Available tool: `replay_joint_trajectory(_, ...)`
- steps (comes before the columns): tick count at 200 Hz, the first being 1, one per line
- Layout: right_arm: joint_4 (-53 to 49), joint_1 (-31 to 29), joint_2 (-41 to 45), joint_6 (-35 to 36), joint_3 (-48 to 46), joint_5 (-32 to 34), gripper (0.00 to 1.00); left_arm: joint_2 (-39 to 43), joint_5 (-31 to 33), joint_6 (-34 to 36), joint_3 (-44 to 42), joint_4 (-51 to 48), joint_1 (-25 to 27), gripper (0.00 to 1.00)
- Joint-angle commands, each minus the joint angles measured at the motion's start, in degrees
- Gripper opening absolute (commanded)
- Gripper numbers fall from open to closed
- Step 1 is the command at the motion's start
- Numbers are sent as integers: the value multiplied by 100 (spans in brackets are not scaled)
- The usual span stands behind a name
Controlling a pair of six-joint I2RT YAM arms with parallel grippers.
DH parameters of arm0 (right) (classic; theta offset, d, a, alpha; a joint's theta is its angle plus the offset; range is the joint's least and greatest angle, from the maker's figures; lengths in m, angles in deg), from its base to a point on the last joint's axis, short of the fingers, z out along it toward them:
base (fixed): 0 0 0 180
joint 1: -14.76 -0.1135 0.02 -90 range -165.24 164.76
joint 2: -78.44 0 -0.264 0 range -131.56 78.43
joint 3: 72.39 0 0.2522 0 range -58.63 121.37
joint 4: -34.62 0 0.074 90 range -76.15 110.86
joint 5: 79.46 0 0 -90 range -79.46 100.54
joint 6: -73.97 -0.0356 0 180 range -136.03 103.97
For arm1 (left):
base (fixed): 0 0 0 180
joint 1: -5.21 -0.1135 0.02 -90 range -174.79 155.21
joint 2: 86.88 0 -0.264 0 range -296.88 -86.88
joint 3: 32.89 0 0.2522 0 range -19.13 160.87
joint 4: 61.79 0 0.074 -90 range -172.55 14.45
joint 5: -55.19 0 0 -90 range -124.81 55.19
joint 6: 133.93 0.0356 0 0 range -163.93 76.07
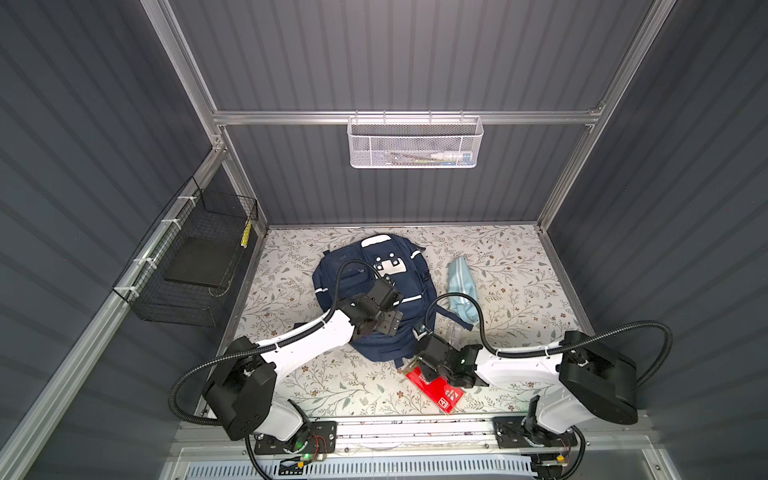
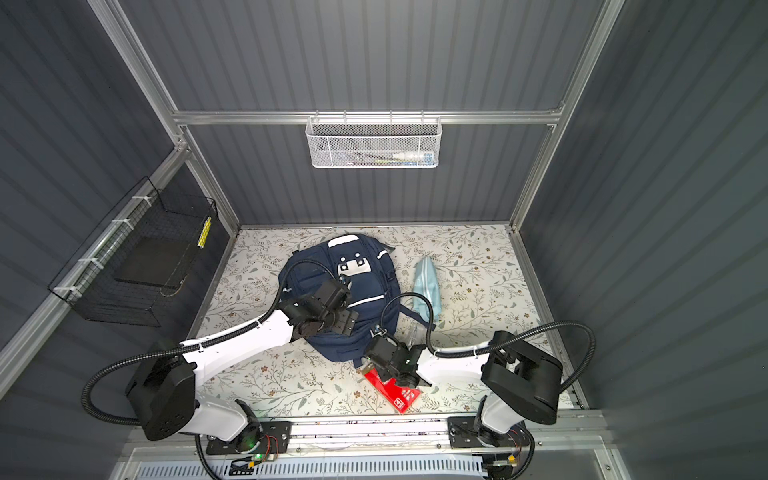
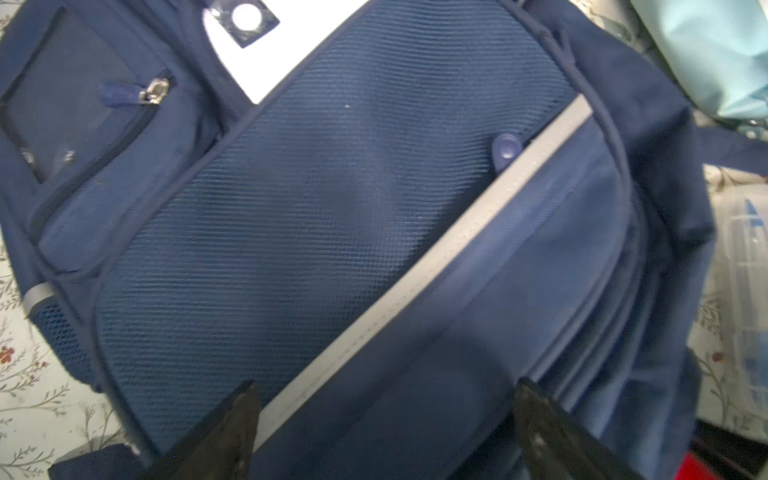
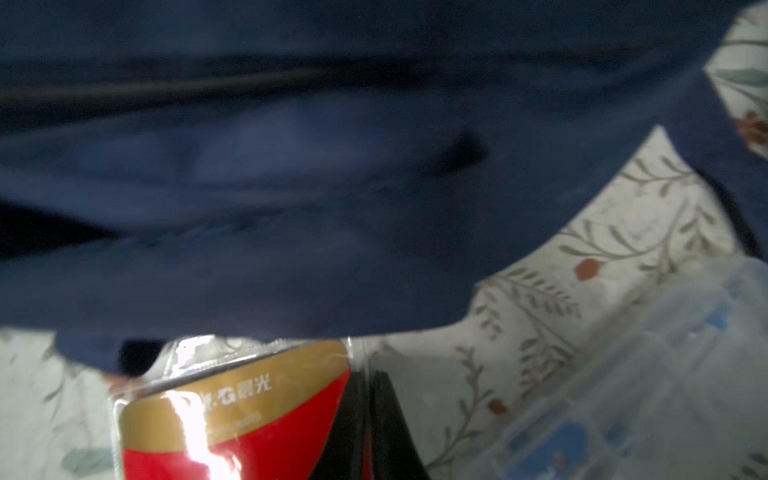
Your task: Pack the student bag
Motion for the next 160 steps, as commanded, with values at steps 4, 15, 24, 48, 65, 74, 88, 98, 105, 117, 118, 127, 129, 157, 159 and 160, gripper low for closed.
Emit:
replay_joint_trajectory(4, -362, 440, 23, 373, -284, 342, 8, 41, 141, -278, 25, -63, -38, 95)
replay_joint_trajectory(15, -217, 568, 57, 758, -199, 118, 9, 9, 45, -254, 33, -28, -37, 95)
replay_joint_trajectory(24, -194, 573, 73, 1072, -86, -86, 14, -2, -55, -207, 20, 29, -38, 95)
replay_joint_trajectory(48, -32, 573, 332, 1193, -72, -672, 43, 143, -124, 19, -12, 59, -37, 97)
replay_joint_trajectory(65, 99, 605, 743, 1119, -226, -722, 49, 347, -43, 142, -56, 72, -36, 97)
replay_joint_trajectory(74, 97, 670, 952, 1067, -252, -772, 52, 406, -44, 189, 0, -26, -41, 97)
replay_joint_trajectory(88, 44, 819, 1242, 1031, -229, -798, 56, 427, -91, 314, 178, -236, -42, 97)
replay_joint_trajectory(98, 9, 972, 1435, 980, -202, -720, 60, 397, -158, 436, 296, -351, -28, 97)
replay_joint_trajectory(105, -18, 1122, 1553, 929, -204, -635, 64, 361, -148, 508, 367, -460, -30, 97)
replay_joint_trajectory(117, -128, 1524, 1684, 710, -172, -437, 69, 268, -80, 660, 444, -601, -12, 99)
replay_joint_trajectory(118, -141, 1559, 1681, 688, -164, -432, 69, 255, -75, 674, 450, -610, -11, 99)
replay_joint_trajectory(127, -319, 1972, 1702, 524, -57, -547, 71, 168, 60, 801, 479, -711, 29, 100)
replay_joint_trajectory(129, -361, 2061, 1695, 497, -14, -586, 72, 140, 132, 810, 481, -732, 44, 100)
replay_joint_trajectory(157, -556, 2873, 1695, 483, 215, -919, 76, -300, 711, 1057, 763, -1079, 270, 100)
replay_joint_trajectory(159, -541, 2909, 1709, 508, 220, -920, 76, -326, 721, 1077, 791, -1083, 282, 100)
replay_joint_trajectory(160, -537, 2927, 1715, 525, 220, -910, 76, -336, 730, 1084, 799, -1080, 294, 100)
